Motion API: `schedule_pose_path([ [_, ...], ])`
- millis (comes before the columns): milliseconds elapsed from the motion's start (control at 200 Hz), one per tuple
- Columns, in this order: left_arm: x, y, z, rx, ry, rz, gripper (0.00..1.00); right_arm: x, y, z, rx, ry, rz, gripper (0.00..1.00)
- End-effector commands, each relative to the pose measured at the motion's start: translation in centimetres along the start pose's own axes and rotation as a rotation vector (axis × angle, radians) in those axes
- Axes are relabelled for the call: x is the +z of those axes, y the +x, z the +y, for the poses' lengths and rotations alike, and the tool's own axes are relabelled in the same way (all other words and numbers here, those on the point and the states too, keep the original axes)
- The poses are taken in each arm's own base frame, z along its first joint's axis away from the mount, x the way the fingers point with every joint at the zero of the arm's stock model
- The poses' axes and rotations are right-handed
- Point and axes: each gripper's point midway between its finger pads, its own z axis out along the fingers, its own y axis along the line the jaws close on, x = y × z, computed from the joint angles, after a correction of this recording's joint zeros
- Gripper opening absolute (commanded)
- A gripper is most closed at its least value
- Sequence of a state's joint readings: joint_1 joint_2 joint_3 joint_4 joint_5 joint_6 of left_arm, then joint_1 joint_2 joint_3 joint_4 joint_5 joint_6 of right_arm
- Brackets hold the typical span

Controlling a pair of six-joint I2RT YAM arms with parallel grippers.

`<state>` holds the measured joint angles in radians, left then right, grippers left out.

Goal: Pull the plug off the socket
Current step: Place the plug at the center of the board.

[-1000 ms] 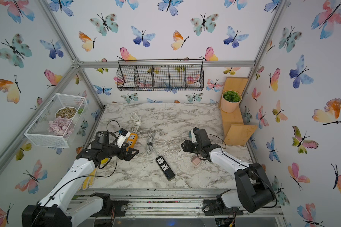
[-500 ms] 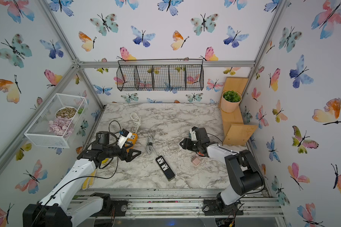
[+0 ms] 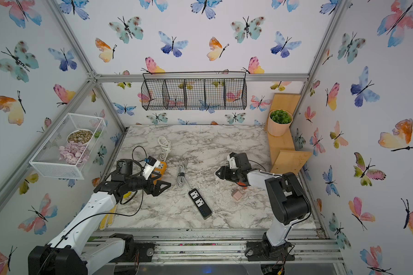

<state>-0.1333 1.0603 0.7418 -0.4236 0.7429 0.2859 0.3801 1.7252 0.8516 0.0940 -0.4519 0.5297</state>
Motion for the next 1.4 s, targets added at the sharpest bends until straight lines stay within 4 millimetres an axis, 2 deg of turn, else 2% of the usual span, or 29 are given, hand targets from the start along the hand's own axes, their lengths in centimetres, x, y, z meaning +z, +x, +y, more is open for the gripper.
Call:
schedule_pose_path([
  [0, 0.3, 0.4, -0.6, -0.001, 0.039, 0.006, 0.98, 0.4, -0.8, -0.5, -0.030, 0.026, -0.008, 0.12],
  [155, 0.3, 0.3, -0.6, 0.001, 0.038, 0.005, 0.99, 0.2, -0.6, -1.4, -0.043, 0.084, -0.002, 0.34],
  [345, 0.4, 0.3, -0.6, 0.000, 0.041, 0.006, 0.99, -0.5, -1.1, -1.2, -0.066, 0.103, -0.011, 0.58],
  [621, 0.3, 0.3, -0.8, 0.002, 0.046, 0.006, 0.99, -2.0, -2.5, -0.2, -0.107, 0.116, -0.046, 0.84],
  [821, 0.3, 0.2, -1.0, 0.007, 0.052, 0.004, 0.98, -2.6, -3.1, 0.5, -0.123, 0.107, -0.056, 0.92],
  [916, 0.3, 0.2, -1.0, 0.008, 0.054, 0.004, 0.99, -3.2, -3.6, 0.9, -0.129, 0.108, -0.075, 0.93],
  [1186, 0.3, 0.2, -0.9, 0.014, 0.044, 0.000, 0.99, -6.1, -5.8, 2.1, -0.168, 0.152, -0.171, 0.95],
  [1392, 0.2, 0.1, -0.7, 0.021, 0.027, -0.007, 0.99, -8.6, -6.7, 3.9, -0.185, 0.132, -0.222, 0.95],
])
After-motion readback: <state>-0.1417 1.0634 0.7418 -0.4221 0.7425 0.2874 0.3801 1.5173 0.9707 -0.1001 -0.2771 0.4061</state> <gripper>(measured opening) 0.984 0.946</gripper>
